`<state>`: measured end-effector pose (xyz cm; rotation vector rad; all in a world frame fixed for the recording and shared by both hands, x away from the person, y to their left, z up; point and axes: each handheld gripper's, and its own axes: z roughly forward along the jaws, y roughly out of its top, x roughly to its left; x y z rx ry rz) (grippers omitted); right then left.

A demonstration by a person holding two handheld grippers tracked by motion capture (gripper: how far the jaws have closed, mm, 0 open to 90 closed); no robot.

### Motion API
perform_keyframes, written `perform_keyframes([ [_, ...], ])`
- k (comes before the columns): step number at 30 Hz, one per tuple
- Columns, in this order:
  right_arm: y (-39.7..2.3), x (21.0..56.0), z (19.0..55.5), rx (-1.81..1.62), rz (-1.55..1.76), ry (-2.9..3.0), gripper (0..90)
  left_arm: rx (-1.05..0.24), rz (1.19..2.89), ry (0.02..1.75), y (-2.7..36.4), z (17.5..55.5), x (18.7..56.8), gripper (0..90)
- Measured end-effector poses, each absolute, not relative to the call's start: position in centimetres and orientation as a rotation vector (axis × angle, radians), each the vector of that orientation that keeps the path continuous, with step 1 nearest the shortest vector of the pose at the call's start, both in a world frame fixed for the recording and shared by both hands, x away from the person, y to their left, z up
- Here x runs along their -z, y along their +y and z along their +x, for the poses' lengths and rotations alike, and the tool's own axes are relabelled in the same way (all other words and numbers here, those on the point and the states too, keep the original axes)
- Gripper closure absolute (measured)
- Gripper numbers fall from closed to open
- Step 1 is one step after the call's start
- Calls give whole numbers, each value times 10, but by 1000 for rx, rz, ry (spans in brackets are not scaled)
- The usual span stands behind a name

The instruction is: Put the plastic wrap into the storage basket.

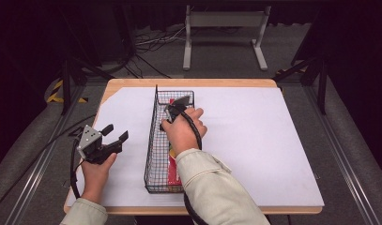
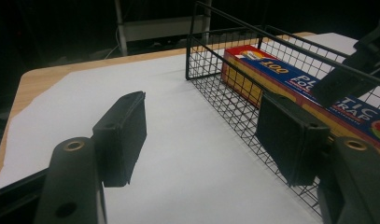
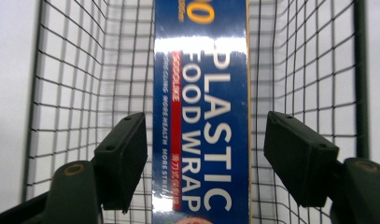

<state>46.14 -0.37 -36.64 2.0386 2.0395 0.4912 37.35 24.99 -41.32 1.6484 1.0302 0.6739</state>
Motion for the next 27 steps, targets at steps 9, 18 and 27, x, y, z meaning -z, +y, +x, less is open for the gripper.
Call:
perform_keyframes([
  [9, -10, 343, 454, -655, 1947, 2034, 294, -665, 1664, 1044, 250, 375, 414, 336],
  [18, -33, 327, 450, -733, 1928, 2016, 289, -655, 1670, 1053, 248, 376, 415, 335],
  [27, -59, 315, 448, -807, 1819, 2024, 264, -651, 1669, 1049, 249, 378, 416, 335],
])
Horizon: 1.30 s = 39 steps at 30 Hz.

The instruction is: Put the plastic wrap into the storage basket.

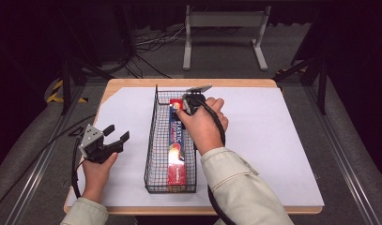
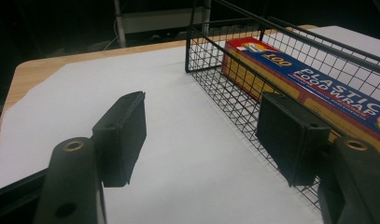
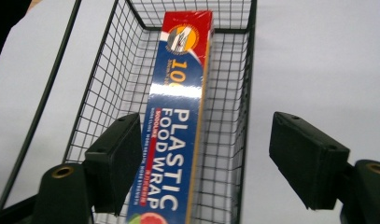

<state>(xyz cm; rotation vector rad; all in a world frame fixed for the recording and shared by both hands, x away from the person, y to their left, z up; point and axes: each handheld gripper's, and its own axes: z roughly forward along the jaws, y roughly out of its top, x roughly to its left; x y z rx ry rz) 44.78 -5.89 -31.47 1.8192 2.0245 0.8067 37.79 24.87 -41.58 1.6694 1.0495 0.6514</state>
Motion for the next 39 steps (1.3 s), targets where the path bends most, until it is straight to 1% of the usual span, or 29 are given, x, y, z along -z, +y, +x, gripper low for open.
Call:
perform_keyframes([
  [6, -89, 310, 445, -860, 1739, 2062, 254, -643, 1679, 1054, 248, 378, 416, 333],
  [8, -101, 308, 444, -892, 1697, 2061, 238, -641, 1682, 1052, 248, 378, 417, 332],
  [17, -158, 306, 442, -965, 1580, 2075, 235, -638, 1705, 1055, 247, 378, 418, 324],
  [21, -173, 305, 440, -952, 1462, 2124, 223, -639, 1724, 1050, 244, 378, 419, 321],
  [33, -213, 296, 439, -1025, 1347, 2127, 193, -636, 1722, 1053, 246, 378, 419, 322],
  [39, -230, 297, 438, -1039, 1302, 2138, 181, -641, 1729, 1056, 247, 376, 419, 321],
])
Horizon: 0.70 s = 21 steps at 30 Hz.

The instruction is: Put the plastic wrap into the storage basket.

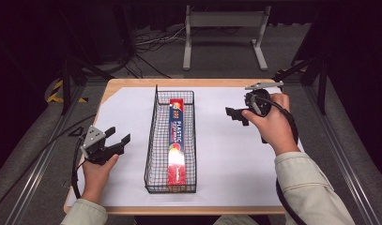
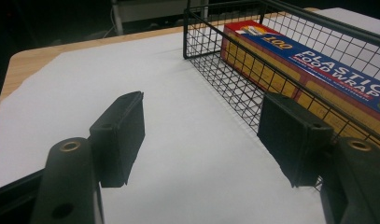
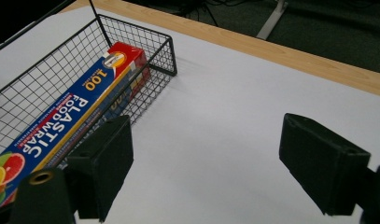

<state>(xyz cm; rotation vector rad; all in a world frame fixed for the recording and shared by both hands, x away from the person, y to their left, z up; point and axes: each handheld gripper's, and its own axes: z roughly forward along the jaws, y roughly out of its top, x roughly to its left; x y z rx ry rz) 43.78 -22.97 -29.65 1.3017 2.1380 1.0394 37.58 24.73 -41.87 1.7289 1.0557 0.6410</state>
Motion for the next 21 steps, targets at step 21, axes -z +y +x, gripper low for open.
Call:
perform_keyframes([
  [21, -290, 328, 419, -1102, 1040, 2138, 154, -667, 1787, 1064, 253, 343, 429, 320],
])
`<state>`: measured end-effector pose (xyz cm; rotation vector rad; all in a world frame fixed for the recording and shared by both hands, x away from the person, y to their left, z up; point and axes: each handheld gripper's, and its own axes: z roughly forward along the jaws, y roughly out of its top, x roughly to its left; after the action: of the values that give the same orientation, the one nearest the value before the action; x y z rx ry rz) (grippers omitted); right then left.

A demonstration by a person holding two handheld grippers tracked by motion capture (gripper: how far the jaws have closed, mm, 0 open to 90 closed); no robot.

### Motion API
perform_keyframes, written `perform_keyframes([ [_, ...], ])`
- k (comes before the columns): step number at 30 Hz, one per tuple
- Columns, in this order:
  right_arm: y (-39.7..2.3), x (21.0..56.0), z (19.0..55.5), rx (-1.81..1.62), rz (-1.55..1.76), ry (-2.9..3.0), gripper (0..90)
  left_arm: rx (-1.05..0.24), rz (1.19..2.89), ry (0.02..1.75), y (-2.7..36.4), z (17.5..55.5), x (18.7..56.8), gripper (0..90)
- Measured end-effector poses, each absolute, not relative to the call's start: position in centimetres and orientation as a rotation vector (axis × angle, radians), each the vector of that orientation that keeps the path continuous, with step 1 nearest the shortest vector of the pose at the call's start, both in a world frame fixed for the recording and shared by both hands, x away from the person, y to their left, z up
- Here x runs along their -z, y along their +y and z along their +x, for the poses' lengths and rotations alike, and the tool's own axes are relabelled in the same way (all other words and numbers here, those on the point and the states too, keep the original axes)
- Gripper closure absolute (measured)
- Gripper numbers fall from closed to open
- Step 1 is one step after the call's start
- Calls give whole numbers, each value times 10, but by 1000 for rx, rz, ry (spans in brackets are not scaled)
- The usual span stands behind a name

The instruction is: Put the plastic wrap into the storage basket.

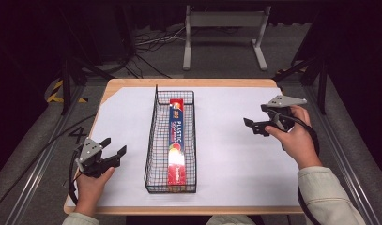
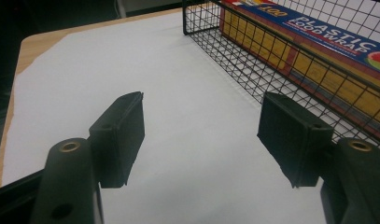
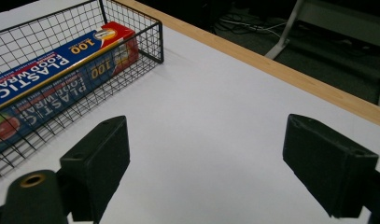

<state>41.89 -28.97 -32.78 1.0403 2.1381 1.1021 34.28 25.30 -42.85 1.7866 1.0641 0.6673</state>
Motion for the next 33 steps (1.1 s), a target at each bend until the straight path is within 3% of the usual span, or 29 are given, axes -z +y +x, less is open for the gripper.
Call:
perform_keyframes([
  [33, -330, 428, 398, -1137, 946, 2211, 110, -652, 1805, 1058, 258, 345, 435, 317],
])
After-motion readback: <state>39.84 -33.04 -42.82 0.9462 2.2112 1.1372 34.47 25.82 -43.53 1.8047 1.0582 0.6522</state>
